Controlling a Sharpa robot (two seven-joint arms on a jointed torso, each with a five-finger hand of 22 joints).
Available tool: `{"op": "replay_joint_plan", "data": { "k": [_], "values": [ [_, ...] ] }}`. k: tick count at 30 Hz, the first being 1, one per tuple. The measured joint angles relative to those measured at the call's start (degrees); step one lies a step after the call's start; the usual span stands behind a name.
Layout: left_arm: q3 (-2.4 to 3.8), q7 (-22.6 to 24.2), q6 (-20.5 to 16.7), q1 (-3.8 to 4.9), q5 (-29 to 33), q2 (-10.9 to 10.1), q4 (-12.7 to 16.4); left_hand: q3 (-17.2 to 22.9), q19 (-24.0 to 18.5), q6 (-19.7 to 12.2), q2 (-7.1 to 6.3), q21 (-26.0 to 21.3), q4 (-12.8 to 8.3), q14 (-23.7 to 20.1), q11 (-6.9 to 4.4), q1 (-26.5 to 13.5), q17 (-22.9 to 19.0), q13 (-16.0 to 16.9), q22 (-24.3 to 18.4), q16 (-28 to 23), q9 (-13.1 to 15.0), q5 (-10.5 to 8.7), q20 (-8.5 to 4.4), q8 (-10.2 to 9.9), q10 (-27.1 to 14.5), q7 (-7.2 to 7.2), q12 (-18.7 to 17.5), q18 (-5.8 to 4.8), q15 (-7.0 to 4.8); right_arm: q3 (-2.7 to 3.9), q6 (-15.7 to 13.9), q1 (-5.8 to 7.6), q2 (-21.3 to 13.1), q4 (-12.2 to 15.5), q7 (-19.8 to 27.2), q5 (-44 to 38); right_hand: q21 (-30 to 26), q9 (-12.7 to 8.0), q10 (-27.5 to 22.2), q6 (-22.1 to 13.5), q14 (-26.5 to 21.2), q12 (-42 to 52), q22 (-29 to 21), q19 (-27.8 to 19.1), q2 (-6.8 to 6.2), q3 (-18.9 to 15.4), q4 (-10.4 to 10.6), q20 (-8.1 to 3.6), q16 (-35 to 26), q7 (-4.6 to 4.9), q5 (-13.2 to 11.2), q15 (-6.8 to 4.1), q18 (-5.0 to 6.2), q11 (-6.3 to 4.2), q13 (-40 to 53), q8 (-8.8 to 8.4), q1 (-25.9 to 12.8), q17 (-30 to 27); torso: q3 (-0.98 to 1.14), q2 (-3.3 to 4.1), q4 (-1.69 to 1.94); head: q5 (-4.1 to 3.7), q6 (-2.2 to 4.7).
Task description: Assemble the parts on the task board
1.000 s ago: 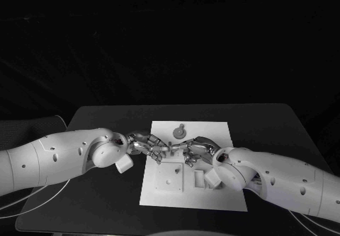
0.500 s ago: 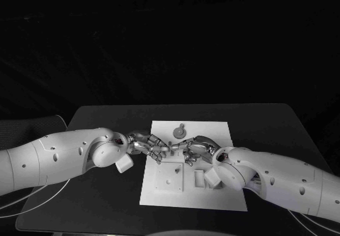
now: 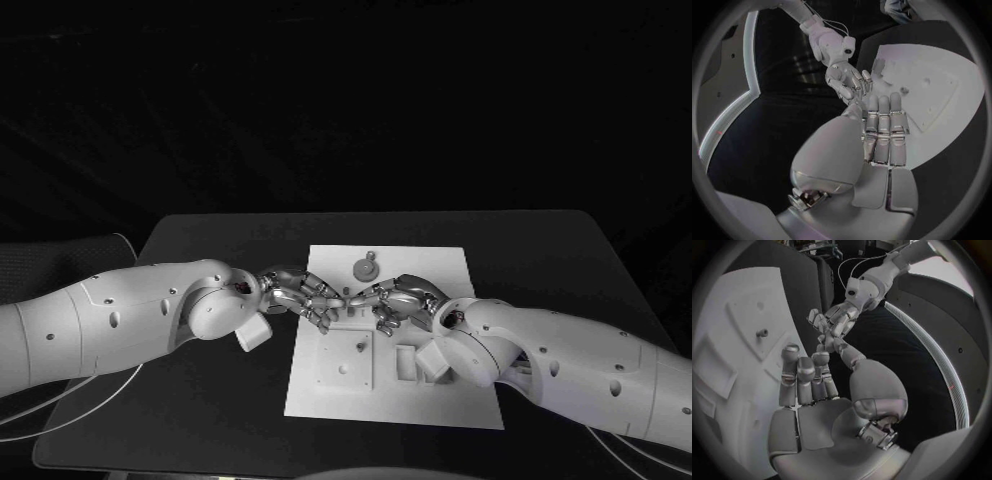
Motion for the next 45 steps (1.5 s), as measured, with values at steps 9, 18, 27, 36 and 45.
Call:
{"op": "replay_joint_plan", "data": {
  "k": [9,18,27,36,45],
  "values": [
    [0.0,-0.02,0.0,0.01,-0.07,0.1,0.02,0.12,0.0,0.06,-0.03,0.0,0.13,0.0,0.01,-0.12,-0.01,0.0,0.05,0.0,0.05,-0.01,0.0,0.0,0.01,0.06,0.0,-0.07,0.0,-0.01,-0.25,-0.01,0.06,-0.1,0.52,-0.15,0.24,0.3,0.51,0.81,0.4,0.0,0.0,0.01,0.5,2.23,0.12,0.02,0.0,-0.46,-0.3,-0.4,0.0,-0.51,-0.18,0.38,0.97,0.0,0.0,0.0,-0.01,0.02,-0.04],
    [0.02,-0.03,-0.01,0.02,-0.09,0.12,0.06,0.12,0.0,0.06,-0.1,0.0,0.14,0.0,0.09,-0.18,-0.01,0.0,0.04,0.0,0.1,0.22,0.0,0.0,0.09,0.06,-0.24,-0.15,0.0,-0.02,-0.31,-0.02,0.06,-0.13,0.86,-0.15,0.44,0.58,0.72,1.33,0.64,0.0,0.0,0.19,1.23,3.24,0.02,0.21,0.0,-0.92,-0.47,-0.62,0.0,-0.72,-0.25,0.76,1.16,0.0,0.03,0.0,-0.02,-0.03,-0.04],
    [0.03,-0.04,-0.01,0.03,-0.13,0.12,0.08,0.1,0.0,0.05,-0.09,0.0,0.14,0.0,0.1,-0.16,0.04,0.0,0.08,0.0,0.11,0.22,0.0,0.0,0.09,0.05,-0.24,0.36,0.0,-0.04,-0.37,-0.03,0.03,-0.11,1.22,-0.15,0.44,0.61,0.92,1.49,0.68,0.0,0.0,0.19,1.74,3.55,0.02,0.22,0.0,-1.02,-0.63,-0.63,0.0,-0.92,-0.3,0.79,1.23,0.01,0.03,0.0,-0.02,-0.12,0.04],
    [0.06,-0.04,-0.01,0.07,-0.22,0.11,0.12,0.03,0.0,-0.03,0.04,0.0,0.19,0.0,0.1,0.0,0.04,0.0,0.08,0.0,0.13,0.22,0.0,0.0,0.09,-0.02,-0.24,0.36,0.0,-0.02,-0.77,-0.07,0.05,-0.1,1.88,-0.24,0.65,0.61,0.92,1.56,0.69,0.0,0.0,0.39,1.74,3.55,0.02,0.04,0.0,-1.07,-0.46,-0.62,0.0,-0.92,-0.3,1.02,1.24,0.01,0.01,0.01,0.0,-0.18,0.15],
    [0.08,-0.08,-0.02,0.08,-0.49,0.11,0.13,-0.05,-0.11,-0.02,0.06,-0.22,0.14,0.0,0.1,0.16,0.09,0.0,0.07,0.0,0.2,0.21,0.12,0.0,0.09,-0.01,-0.24,0.34,0.0,0.06,-0.91,-0.09,0.38,-0.56,2.45,-0.55,0.65,0.61,0.92,1.56,0.56,0.0,0.0,0.5,1.74,3.55,0.02,0.11,0.0,-1.07,-0.46,-0.73,0.0,-0.92,-0.35,1.01,1.24,0.01,-0.01,0.01,0.01,-0.19,0.24]
  ]
}}
